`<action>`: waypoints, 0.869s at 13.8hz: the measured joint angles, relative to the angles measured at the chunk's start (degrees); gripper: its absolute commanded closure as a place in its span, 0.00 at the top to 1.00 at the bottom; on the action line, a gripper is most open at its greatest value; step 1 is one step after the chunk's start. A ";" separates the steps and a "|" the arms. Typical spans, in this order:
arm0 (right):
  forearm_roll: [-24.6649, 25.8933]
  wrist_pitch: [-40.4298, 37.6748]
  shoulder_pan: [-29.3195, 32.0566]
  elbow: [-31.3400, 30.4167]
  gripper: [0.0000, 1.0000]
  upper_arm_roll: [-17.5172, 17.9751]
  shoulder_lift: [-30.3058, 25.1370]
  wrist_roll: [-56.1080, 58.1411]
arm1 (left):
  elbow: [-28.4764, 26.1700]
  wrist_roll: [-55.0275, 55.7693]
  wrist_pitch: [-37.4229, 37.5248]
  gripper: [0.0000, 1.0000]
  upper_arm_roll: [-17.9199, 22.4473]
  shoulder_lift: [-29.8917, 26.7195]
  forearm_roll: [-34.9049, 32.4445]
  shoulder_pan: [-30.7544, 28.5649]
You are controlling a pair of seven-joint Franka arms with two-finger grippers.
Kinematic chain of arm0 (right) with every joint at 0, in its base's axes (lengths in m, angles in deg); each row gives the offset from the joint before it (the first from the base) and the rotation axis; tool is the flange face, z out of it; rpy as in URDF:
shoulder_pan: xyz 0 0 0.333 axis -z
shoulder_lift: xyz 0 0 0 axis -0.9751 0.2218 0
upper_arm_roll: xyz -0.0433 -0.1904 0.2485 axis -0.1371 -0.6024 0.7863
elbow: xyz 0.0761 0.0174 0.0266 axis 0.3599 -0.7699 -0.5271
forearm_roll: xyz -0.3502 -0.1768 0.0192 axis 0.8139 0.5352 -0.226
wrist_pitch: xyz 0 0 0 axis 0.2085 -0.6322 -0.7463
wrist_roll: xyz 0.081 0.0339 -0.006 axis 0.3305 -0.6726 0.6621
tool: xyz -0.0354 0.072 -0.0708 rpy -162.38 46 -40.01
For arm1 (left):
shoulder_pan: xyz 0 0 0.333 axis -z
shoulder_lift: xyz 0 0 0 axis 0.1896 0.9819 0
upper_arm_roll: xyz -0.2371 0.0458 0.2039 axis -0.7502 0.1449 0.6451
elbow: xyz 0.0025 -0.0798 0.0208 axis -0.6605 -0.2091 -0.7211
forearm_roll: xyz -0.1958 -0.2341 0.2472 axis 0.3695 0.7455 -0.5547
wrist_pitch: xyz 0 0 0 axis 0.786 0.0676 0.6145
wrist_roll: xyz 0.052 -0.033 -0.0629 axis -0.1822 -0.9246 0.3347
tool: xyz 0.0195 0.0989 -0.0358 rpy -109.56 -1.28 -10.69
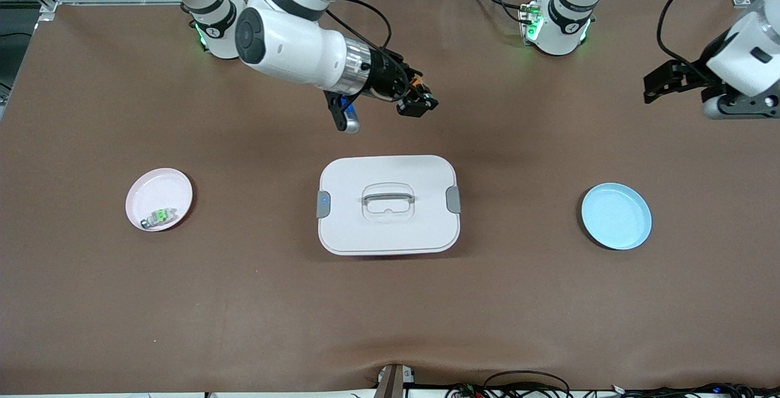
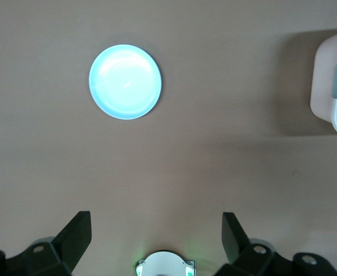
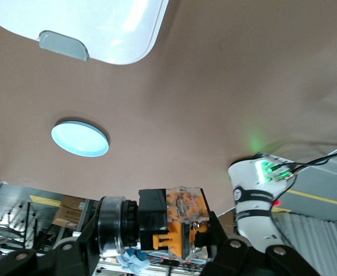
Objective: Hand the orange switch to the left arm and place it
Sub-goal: 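Lift the switch with the right gripper and carry it past the box, then reach the left gripper toward the switch held by the right gripper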
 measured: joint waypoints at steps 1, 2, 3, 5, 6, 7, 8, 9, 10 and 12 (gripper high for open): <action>-0.02 1.14 -0.54 1.05 0.24 0.00 0.97 -1.51 | -0.04 0.47 -0.08 1.00 -0.64 0.00 1.67 0.03; -0.07 2.52 -0.95 1.93 0.24 0.00 1.83 -2.86 | -0.12 1.18 -0.12 1.00 -0.94 -0.01 3.85 0.04; -0.13 3.92 -1.17 2.49 0.24 0.00 2.49 -3.89 | -0.25 1.49 -0.21 1.00 -0.97 -0.05 5.78 0.04; -0.21 5.27 -1.42 3.11 0.24 -0.01 3.32 -5.18 | -1.07 1.54 -0.88 1.00 -0.93 -0.42 8.99 -0.07; -0.24 5.33 -1.51 3.37 0.24 0.00 3.57 -5.56 | -2.32 1.55 -2.21 1.00 -0.91 -0.89 10.83 -0.11; -0.29 5.45 -1.57 3.59 0.24 -0.01 3.76 -5.92 | -4.16 1.56 -4.45 1.00 -0.91 -1.56 12.75 -0.13; -0.37 5.82 -1.61 3.83 0.24 -0.01 3.96 -6.33 | -6.75 1.56 -7.45 1.00 -0.91 -2.47 14.98 -0.14; -0.69 6.19 -1.66 4.09 0.24 -0.01 4.14 -6.48 | -9.38 1.56 -10.23 1.00 -0.93 -3.35 17.10 -0.12; -0.99 6.33 -1.73 4.24 0.24 -0.01 4.29 -6.53 | -11.66 1.53 -12.47 1.00 -0.96 -4.07 19.07 -0.07; -1.12 6.38 -1.87 4.29 0.24 0.00 4.51 -6.65 | -14.51 1.04 -15.47 1.00 -1.31 -4.69 23.37 0.01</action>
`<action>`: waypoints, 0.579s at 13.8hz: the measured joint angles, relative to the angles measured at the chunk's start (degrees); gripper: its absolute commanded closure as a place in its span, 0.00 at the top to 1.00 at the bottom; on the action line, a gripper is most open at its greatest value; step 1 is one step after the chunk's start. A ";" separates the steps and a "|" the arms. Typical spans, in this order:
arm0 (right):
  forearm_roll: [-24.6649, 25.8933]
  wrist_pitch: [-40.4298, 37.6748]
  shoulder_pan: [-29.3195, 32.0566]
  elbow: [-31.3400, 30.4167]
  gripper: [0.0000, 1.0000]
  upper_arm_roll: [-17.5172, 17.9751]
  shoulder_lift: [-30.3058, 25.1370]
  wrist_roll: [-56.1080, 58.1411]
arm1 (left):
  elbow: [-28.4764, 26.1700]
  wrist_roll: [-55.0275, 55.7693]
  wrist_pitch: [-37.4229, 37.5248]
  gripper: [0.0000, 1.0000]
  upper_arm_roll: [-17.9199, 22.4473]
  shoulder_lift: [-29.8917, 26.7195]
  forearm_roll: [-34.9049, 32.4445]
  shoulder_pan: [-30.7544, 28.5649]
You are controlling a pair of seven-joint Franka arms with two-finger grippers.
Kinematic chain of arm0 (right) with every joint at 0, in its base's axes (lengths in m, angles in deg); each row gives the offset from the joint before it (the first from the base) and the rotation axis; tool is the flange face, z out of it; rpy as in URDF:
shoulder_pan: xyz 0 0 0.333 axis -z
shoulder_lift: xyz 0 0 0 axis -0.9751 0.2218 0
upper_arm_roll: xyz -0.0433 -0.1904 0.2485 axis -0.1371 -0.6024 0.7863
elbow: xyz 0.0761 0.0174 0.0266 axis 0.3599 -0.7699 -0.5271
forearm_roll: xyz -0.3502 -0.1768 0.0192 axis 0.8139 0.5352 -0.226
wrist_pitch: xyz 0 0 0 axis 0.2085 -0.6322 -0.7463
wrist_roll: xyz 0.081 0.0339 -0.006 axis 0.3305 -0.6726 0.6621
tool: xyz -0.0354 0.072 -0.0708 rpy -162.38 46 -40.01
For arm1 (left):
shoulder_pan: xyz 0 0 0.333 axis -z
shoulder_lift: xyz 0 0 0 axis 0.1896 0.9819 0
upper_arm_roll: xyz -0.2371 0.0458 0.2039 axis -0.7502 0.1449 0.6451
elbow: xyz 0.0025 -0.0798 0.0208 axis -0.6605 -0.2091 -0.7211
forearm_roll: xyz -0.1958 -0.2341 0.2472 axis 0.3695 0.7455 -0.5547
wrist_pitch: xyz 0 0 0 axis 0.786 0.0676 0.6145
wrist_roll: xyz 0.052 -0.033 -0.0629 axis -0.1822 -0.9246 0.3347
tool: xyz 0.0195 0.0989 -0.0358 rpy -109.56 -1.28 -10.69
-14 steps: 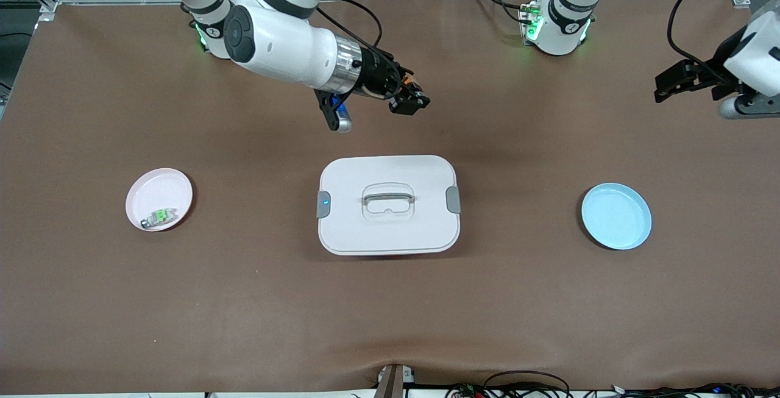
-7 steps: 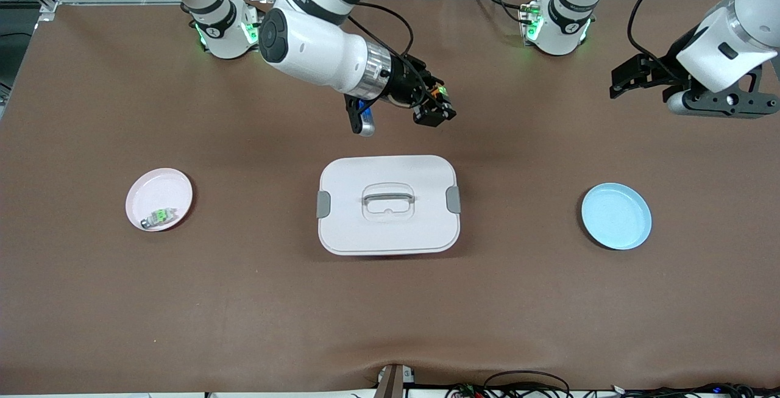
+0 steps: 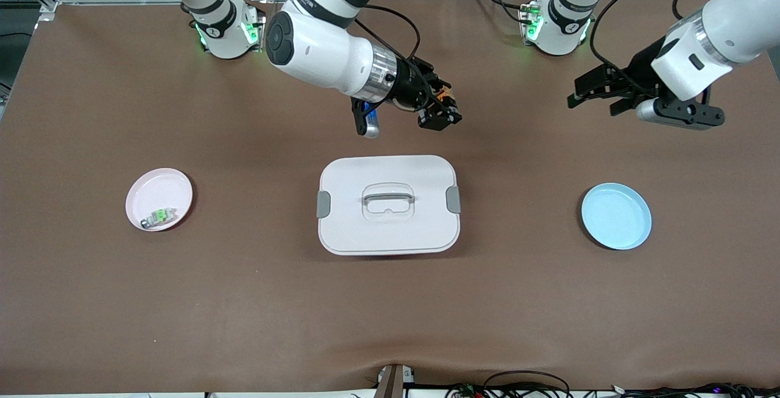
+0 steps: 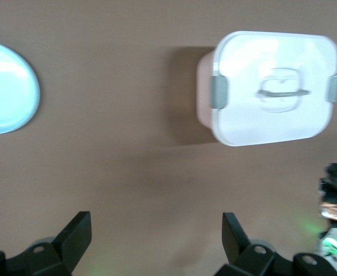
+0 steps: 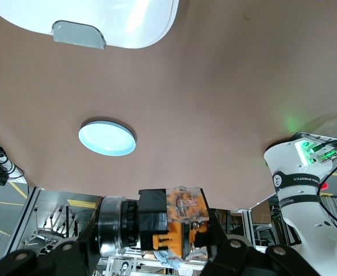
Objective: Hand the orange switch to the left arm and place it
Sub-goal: 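Reach the left gripper toward the switch held by the right gripper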
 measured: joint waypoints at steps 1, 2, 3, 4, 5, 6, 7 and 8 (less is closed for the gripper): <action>-0.03 0.02 -0.04 0.01 0.24 0.00 0.09 -0.02 | -0.91 -0.24 -1.20 1.00 -0.52 -0.08 1.86 0.02; -0.04 0.03 -0.05 0.01 0.25 0.00 0.14 -0.03 | -1.69 -0.41 -2.56 1.00 -1.37 -0.11 3.12 0.03; -0.06 0.04 -0.06 0.01 0.25 -0.01 0.15 -0.04 | -2.50 -0.43 -4.25 1.00 -2.51 -0.11 4.35 0.04; -0.07 0.05 -0.07 0.02 0.24 -0.01 0.15 -0.05 | -3.39 -0.43 -6.40 1.00 -3.88 -0.13 5.59 0.06; -0.08 0.05 -0.10 0.03 0.24 -0.01 0.15 -0.05 | -4.54 -0.43 -9.29 1.00 -5.43 -0.15 6.93 0.08; -0.08 0.05 -0.13 0.04 0.24 -0.01 0.15 -0.06 | -5.89 -0.43 -12.38 1.00 -6.94 -0.16 8.43 0.12; -0.09 0.05 -0.16 0.05 0.25 -0.01 0.16 -0.06 | -7.22 -0.44 -14.99 1.00 -8.17 -0.16 10.11 0.15; -0.09 0.05 -0.17 0.06 0.24 -0.01 0.16 -0.07 | -8.40 -0.63 -16.82 1.00 -9.09 -0.16 11.83 0.17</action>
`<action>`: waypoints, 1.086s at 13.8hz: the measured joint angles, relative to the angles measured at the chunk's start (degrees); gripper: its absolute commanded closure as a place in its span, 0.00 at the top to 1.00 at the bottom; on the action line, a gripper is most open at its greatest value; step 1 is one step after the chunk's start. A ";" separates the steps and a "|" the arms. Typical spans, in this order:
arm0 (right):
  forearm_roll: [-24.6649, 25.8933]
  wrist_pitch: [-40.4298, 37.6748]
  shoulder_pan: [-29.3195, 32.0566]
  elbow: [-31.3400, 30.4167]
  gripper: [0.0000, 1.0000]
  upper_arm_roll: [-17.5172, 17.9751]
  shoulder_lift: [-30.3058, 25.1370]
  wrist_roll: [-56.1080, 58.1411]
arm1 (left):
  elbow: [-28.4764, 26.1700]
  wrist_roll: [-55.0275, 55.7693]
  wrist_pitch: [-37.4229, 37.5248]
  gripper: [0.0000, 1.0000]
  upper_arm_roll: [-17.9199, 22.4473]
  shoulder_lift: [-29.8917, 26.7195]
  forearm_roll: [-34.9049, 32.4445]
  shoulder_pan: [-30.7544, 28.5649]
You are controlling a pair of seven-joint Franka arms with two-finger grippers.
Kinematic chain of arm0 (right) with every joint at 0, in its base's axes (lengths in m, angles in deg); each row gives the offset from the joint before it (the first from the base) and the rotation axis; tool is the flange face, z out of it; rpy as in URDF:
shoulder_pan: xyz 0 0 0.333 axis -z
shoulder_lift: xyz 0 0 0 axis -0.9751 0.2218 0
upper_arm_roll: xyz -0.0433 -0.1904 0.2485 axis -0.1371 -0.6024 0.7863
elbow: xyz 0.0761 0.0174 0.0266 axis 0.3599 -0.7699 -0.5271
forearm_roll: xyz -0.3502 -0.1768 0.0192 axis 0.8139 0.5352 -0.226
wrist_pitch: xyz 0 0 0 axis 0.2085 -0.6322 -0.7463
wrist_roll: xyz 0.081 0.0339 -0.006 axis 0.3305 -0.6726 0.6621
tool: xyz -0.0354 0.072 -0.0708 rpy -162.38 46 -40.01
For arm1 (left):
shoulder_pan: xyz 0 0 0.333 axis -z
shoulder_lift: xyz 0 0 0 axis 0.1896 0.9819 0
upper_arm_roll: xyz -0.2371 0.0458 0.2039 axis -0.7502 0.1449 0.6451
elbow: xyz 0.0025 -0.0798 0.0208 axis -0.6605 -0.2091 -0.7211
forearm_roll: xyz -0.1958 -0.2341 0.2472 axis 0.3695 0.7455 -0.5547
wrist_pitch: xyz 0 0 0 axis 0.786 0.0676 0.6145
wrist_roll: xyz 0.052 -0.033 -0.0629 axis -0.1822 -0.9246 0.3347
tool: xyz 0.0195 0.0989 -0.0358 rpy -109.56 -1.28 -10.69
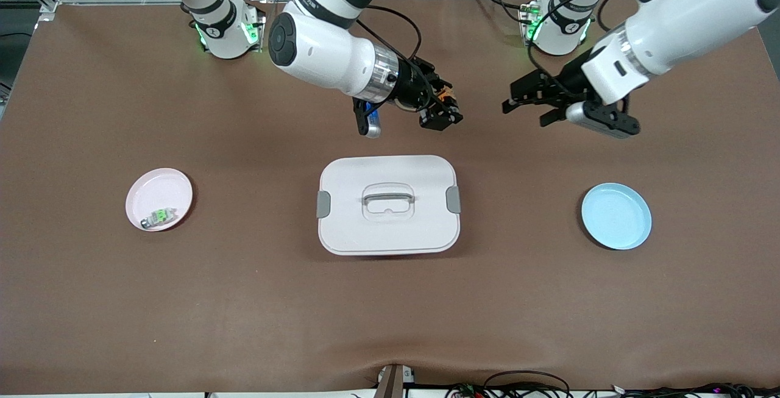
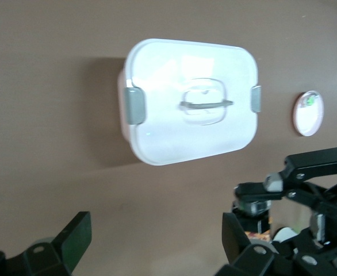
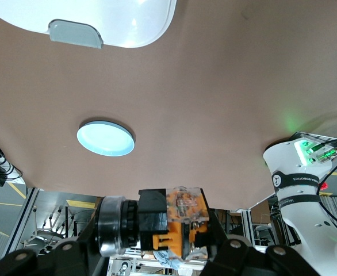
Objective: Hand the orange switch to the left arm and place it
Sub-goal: 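Reach the left gripper toward the switch held by the right gripper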
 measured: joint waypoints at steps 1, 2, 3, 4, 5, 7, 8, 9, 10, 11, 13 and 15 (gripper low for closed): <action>-0.01 0.00 -0.01 0.00 0.25 0.00 0.00 0.00 | -0.96 -0.53 -1.11 1.00 -0.53 -0.01 1.95 0.00; -0.01 0.00 -0.01 0.01 0.25 0.00 0.00 -0.01 | -1.79 -1.52 -1.65 1.00 -0.77 -0.02 4.23 0.00; -0.01 0.00 -0.02 0.01 0.24 0.00 0.00 -0.01 | -2.47 -2.74 -1.83 0.99 -0.80 -0.06 6.65 -0.01; -0.02 0.00 -0.02 0.01 0.24 0.00 0.00 -0.01 | -3.02 -4.21 -1.88 0.98 -0.79 -0.09 9.38 -0.04; -0.02 0.00 -0.03 0.01 0.24 0.00 0.00 -0.01 | -3.44 -5.90 -1.90 0.98 -0.79 -0.13 12.41 -0.06; -0.02 0.00 -0.03 0.01 0.24 0.00 0.00 -0.01 | -4.39 -7.57 -1.91 0.99 -0.97 -0.50 15.63 -0.05; -0.03 0.00 -0.03 0.01 0.24 0.00 0.00 -0.01 | -5.07 -7.69 -2.02 0.99 -1.16 -1.06 16.36 -0.05; -0.03 0.00 -0.04 0.01 0.24 0.00 0.01 -0.01 | -6.03 -8.19 -2.32 0.99 -1.36 -1.89 17.74 -0.04; -0.03 0.00 -0.04 0.01 0.24 0.00 0.01 -0.02 | -7.29 -9.46 -2.78 0.99 -1.65 -2.90 19.98 -0.04; -0.03 0.00 -0.04 0.01 0.25 0.00 0.01 -0.02 | -8.84 -10.96 -3.75 0.98 -2.15 -3.92 22.21 -0.04; -0.03 0.00 -0.05 0.02 0.24 0.00 0.01 -0.02 | -12.06 -12.74 -6.88 0.96 -3.96 -5.53 25.41 -0.05; -0.03 0.00 -0.05 0.02 0.24 0.00 0.01 -0.02 | -14.19 -13.39 -10.79 0.88 -6.05 -6.27 27.32 -0.03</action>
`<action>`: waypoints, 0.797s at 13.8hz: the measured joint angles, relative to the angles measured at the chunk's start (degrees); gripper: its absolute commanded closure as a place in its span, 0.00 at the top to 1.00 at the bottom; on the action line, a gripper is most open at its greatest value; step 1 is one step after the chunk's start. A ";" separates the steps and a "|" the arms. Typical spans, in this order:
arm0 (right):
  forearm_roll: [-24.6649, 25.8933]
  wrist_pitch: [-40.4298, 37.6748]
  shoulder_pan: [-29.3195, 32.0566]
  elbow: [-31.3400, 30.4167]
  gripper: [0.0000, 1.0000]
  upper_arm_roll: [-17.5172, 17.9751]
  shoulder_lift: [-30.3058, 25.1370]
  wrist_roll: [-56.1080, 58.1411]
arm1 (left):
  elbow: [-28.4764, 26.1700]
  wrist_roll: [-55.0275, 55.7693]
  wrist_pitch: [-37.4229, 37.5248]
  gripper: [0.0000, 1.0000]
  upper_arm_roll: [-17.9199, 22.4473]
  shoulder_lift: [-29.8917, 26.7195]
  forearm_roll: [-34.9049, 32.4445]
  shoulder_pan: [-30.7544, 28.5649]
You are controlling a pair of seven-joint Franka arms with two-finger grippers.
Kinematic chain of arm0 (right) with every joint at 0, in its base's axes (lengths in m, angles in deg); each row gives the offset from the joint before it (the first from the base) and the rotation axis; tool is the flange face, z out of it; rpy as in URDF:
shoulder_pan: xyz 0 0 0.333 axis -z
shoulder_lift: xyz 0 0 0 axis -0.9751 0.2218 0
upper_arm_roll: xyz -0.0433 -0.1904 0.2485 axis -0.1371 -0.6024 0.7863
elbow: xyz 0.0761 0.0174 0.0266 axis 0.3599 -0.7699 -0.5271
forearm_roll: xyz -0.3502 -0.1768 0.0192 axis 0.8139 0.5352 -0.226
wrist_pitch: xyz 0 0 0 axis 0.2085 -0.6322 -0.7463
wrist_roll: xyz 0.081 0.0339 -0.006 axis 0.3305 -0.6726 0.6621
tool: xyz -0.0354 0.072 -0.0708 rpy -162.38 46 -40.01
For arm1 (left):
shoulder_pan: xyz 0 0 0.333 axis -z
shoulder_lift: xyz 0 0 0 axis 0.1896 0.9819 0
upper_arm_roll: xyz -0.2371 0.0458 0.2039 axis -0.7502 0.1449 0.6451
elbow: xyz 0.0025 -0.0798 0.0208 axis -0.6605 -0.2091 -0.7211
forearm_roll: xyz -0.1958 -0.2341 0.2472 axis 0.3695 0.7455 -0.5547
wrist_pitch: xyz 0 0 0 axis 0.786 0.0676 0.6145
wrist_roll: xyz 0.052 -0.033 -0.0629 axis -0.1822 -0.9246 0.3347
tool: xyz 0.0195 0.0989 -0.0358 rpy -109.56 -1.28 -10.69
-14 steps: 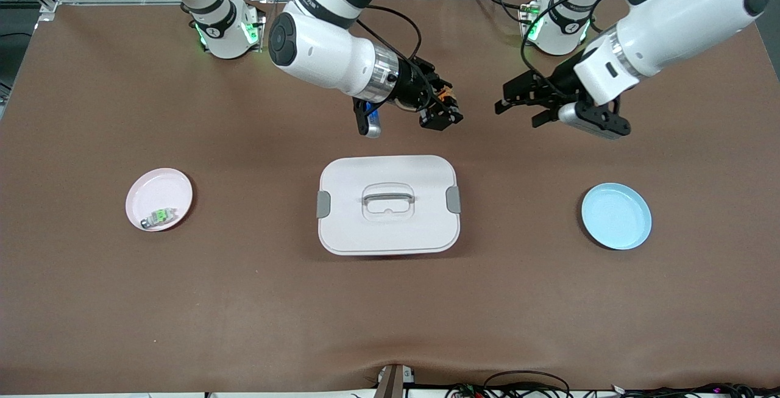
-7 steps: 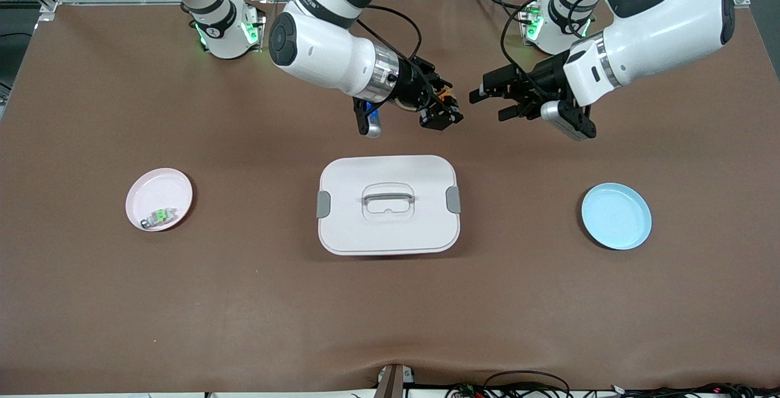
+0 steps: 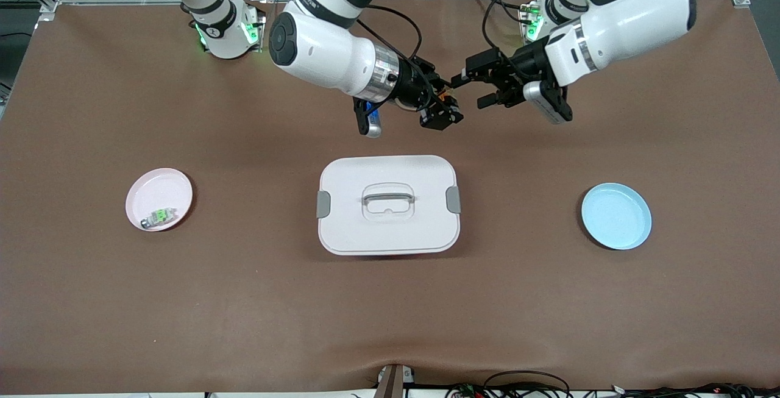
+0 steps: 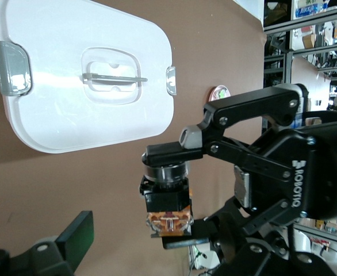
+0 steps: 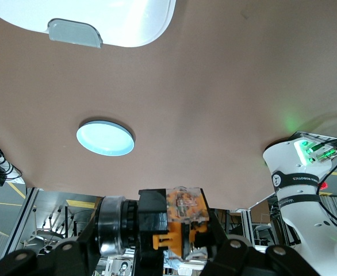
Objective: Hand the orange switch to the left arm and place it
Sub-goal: 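Reach the left gripper toward the switch held by the right gripper, then close the left gripper on the switch and open the right gripper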
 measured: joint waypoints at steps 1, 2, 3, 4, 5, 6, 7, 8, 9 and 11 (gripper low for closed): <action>0.00 0.00 0.00 0.00 0.24 0.00 0.00 0.00 | -0.59 -0.58 -1.70 0.87 -0.77 -0.10 0.93 0.00; 0.00 0.00 0.00 0.01 0.24 -0.01 0.00 0.00 | -1.03 -1.21 -2.95 0.86 -1.35 -0.10 1.88 0.00; 0.00 0.00 0.00 0.02 0.25 -0.01 0.00 0.00 | -1.49 -1.98 -3.99 0.86 -1.79 -0.11 2.90 0.00; 0.00 0.01 0.00 0.02 0.24 -0.01 0.00 0.00 | -2.05 -2.71 -5.13 0.85 -2.25 -0.11 4.00 0.00; 0.00 0.00 0.00 0.02 0.25 -0.02 0.00 0.00 | -2.54 -3.30 -6.32 0.84 -2.69 -0.11 5.52 -0.01; 0.00 0.00 0.00 0.02 0.25 -0.02 0.00 0.00 | -2.94 -3.96 -7.73 0.82 -3.23 -0.11 7.51 -0.01; 0.00 0.01 0.00 0.03 0.24 -0.02 0.00 0.00 | -3.25 -4.45 -9.14 0.81 -3.94 -0.11 9.30 -0.01; 0.00 0.01 0.00 0.03 0.24 -0.02 0.00 0.00 | -3.47 -4.72 -10.42 0.78 -4.79 -0.11 10.53 -0.01; 0.00 0.01 0.00 0.03 0.24 -0.02 0.00 0.00 | -3.61 -4.74 -11.46 0.73 -5.56 -0.11 11.09 -0.01; 0.00 0.01 0.00 0.09 0.24 -0.02 0.00 0.00 | -3.72 -4.74 -12.13 0.56 -6.06 -0.11 11.27 -0.01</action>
